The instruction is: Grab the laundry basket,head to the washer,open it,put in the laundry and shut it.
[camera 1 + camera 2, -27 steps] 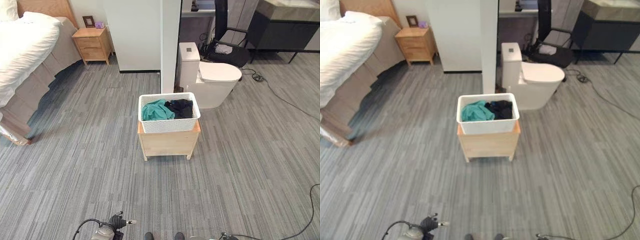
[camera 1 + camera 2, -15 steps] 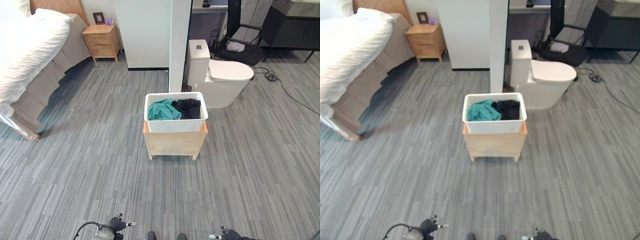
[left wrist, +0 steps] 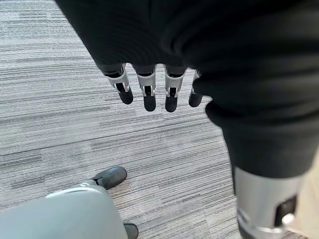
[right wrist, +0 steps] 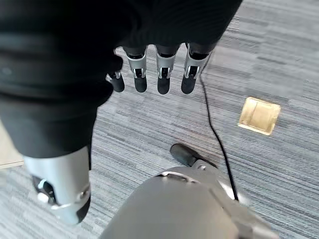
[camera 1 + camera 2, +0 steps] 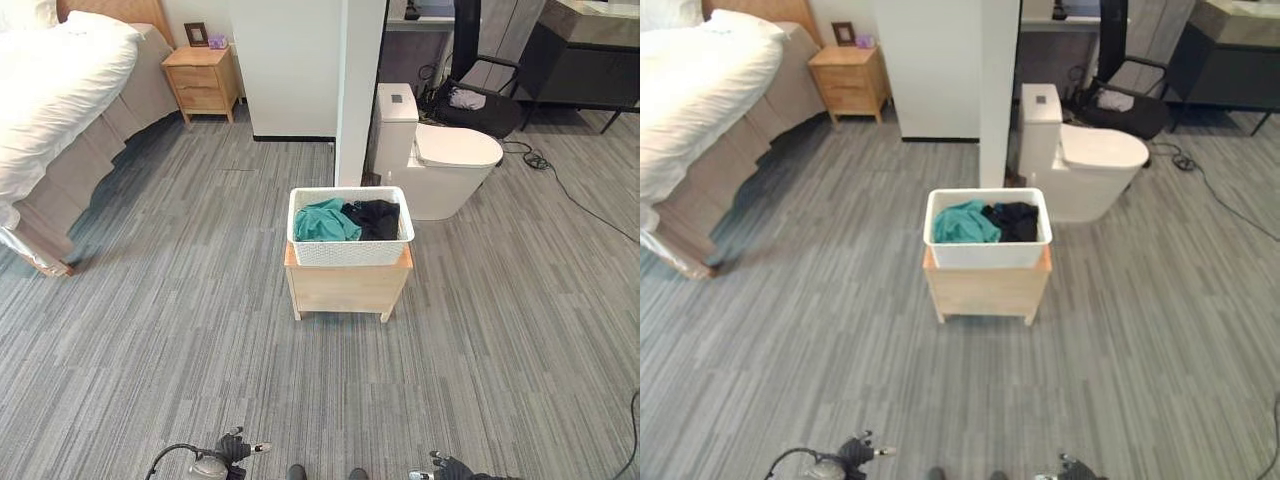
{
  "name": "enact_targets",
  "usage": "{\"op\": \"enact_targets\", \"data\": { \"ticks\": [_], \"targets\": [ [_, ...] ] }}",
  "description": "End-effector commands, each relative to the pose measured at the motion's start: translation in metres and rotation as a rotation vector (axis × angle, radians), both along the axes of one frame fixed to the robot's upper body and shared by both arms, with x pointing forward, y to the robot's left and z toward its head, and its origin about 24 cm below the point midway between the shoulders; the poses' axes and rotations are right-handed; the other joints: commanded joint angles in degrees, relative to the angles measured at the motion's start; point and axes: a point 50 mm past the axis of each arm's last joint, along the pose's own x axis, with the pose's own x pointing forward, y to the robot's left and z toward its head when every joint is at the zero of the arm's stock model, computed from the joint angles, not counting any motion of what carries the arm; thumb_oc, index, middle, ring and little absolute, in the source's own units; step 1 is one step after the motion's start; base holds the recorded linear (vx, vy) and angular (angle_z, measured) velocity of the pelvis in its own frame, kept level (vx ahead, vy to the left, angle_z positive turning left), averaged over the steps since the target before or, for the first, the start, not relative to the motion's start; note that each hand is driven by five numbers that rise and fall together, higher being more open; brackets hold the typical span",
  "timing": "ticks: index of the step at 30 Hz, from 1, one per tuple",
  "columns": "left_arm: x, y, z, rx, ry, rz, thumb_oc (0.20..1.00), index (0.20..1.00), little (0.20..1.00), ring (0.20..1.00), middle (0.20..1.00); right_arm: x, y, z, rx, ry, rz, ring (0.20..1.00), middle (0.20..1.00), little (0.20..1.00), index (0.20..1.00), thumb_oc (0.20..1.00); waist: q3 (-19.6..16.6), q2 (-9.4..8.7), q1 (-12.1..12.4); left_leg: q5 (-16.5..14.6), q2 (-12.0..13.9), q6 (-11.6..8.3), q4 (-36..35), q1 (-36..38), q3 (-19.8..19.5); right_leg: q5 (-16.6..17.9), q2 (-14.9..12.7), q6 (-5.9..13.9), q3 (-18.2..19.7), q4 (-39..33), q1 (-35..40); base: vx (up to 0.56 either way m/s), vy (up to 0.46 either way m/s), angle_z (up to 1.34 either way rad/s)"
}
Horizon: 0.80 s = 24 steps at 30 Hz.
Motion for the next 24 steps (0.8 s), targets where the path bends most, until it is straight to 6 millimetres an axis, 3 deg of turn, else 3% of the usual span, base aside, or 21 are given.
{"op": "enact_targets", "data": {
  "ticks": [1,15,24],
  "targets": [
    [0.01,0.013,0.004,0.048,-0.012,0.028,1.0,1.0,1.0,1.0,1.0,0.009,0.006,0.002,0.019,-0.023,0.068,1.0,1.0,1.0,1.0,1.0,-0.4,-2.26,0.1,1.1,-0.3,-2.16,-1.1,-0.1,1.2,3.4,-6.0,7.68,0.7,-0.4,1.1,0.02,-0.008,-0.05],
    [0.002,0.02,0.003,0.059,0.002,0.064,1.0,1.0,1.0,1.0,1.0,0.02,0.017,0.014,0.08,-0.114,0.16,1.0,1.0,1.0,1.0,1.0,-0.1,-2.96,-0.6,0.9,0.0,-2.43,-1.1,0.5,2.1,3.2,-5.6,7.7,1.4,-0.5,1.2,0.01,-0.009,-0.04],
    [0.01,0.021,0.006,0.077,-0.021,0.039,1.0,1.0,1.0,1.0,1.0,0.031,0.021,0.029,0.119,-0.199,0.212,1.0,1.0,1.0,1.0,1.0,0.5,-3.54,-1.4,0.7,0.2,-2.44,-1.1,0.5,2.6,3.3,-5.6,7.94,2.0,-0.5,0.9,0.01,0.0,-0.02]
  ]
}}
